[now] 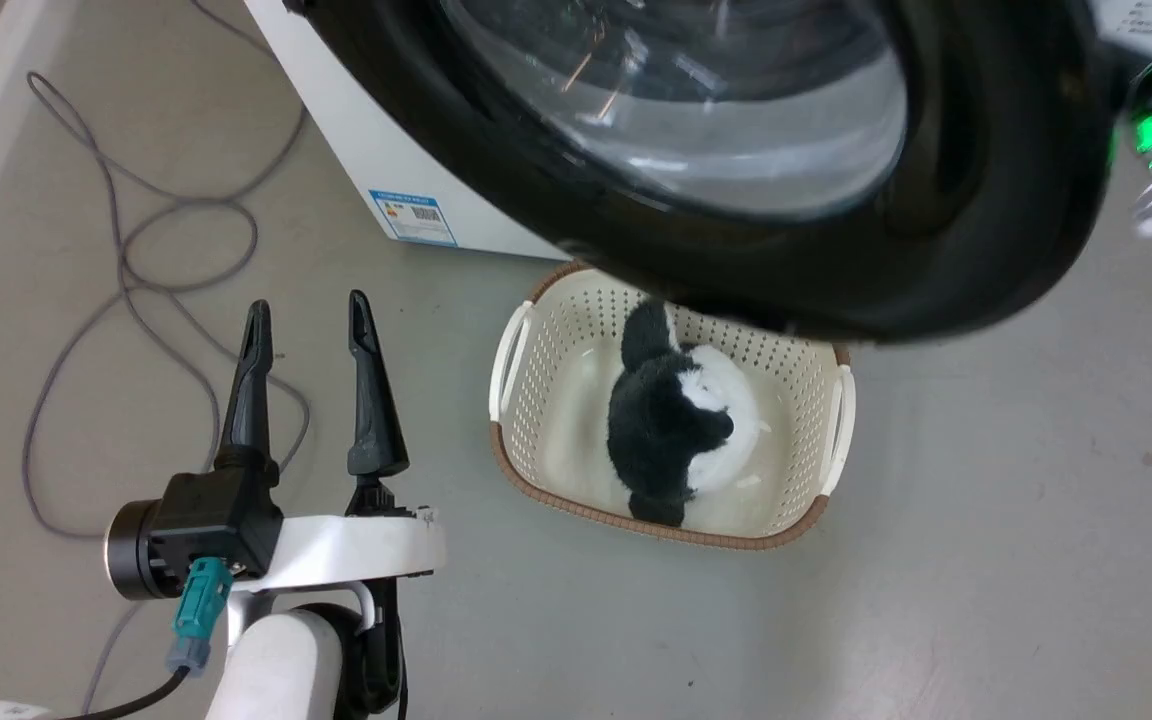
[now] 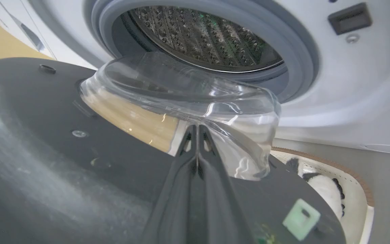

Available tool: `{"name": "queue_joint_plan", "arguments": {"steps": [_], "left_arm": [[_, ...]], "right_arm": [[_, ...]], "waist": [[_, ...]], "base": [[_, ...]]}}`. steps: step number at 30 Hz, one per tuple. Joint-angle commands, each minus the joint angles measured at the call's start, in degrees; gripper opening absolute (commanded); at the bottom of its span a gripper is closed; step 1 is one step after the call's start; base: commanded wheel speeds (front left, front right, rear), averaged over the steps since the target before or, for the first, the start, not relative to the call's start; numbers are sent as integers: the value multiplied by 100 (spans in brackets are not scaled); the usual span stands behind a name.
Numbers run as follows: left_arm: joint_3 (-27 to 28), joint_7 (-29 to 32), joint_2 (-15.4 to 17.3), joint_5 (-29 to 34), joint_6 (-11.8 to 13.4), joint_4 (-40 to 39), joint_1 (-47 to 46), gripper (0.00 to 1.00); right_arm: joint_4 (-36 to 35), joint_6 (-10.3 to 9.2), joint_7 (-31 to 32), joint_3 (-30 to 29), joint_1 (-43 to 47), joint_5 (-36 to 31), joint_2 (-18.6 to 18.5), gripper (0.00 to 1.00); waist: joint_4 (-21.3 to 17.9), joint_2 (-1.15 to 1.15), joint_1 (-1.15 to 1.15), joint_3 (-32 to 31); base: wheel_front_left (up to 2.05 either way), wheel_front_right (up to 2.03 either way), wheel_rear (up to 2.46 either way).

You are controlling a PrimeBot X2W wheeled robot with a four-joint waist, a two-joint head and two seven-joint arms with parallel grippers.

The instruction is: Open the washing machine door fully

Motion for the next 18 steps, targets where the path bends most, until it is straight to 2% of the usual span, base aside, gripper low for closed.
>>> {"name": "queue_joint_plan", "arguments": {"steps": [1,18], "left_arm": [[15,-30,9,41,-15,24,72,100],[90,-30,9,134,-116,108,353,100]], "right_arm": [[-69,5,79,108,262,47,103,0],[-1606,5,477,623,1940,522,236,0]], "waist": [[-9,0,0,-51],[-33,0,0,-581]], "base": [[0,0,0],[0,0,0]]}}
